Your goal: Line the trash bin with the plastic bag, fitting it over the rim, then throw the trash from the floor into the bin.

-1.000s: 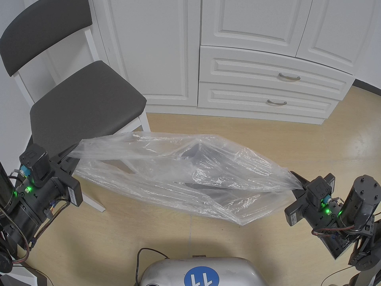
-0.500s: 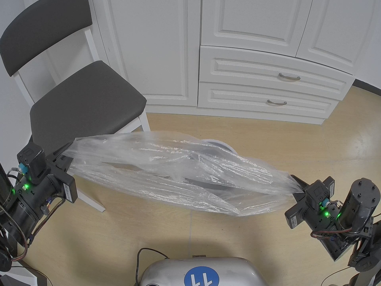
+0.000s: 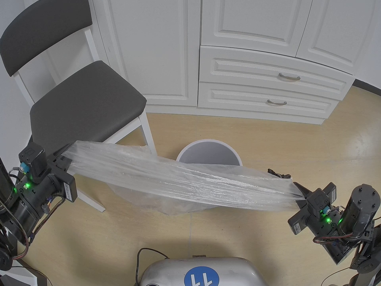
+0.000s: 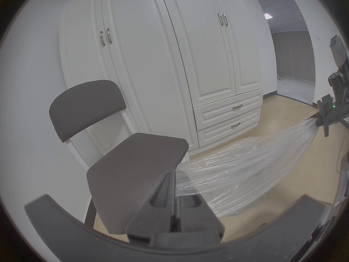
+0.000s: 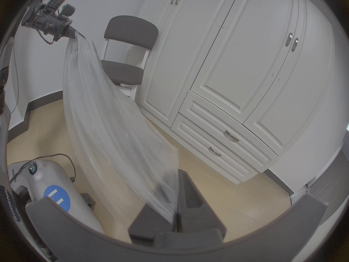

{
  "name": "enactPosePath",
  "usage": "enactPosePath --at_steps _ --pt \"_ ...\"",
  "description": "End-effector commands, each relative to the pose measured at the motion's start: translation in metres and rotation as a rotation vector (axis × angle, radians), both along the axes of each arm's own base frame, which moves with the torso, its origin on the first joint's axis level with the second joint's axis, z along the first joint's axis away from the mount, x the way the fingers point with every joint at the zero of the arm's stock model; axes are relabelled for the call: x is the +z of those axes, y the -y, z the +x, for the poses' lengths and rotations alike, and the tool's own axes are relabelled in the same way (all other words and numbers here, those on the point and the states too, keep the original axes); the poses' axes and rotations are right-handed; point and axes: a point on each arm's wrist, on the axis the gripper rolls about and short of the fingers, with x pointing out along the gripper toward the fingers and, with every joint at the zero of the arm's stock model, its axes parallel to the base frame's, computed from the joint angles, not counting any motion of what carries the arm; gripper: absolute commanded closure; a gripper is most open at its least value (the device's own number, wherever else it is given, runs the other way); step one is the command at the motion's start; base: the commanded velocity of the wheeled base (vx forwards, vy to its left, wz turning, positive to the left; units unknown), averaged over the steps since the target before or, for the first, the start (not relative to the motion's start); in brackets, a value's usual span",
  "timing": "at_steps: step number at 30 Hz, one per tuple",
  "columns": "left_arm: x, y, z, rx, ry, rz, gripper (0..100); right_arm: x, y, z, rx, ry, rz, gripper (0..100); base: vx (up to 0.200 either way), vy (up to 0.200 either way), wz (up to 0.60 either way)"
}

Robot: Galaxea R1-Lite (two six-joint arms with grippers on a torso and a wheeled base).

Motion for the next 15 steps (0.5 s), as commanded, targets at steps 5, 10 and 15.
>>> enactPosePath --at_steps 5,10,15 --pt "-0.008 0.006 0.01 -0.002 -0.04 0.017 100 0.001 0.004 0.003 -0.016 0.002 0.005 100 0.0 0.0 0.0" --pt "-0.014 0.01 0.018 -0.005 -0.047 0.017 100 0.004 0.006 0.008 -0.027 0.014 0.026 100 0.0 0.0 0.0" --pt "-0.018 0.019 0.034 -0.009 0.002 -0.043 100 0.01 0.011 0.011 0.05 0.061 0.075 100 0.0 0.0 0.0"
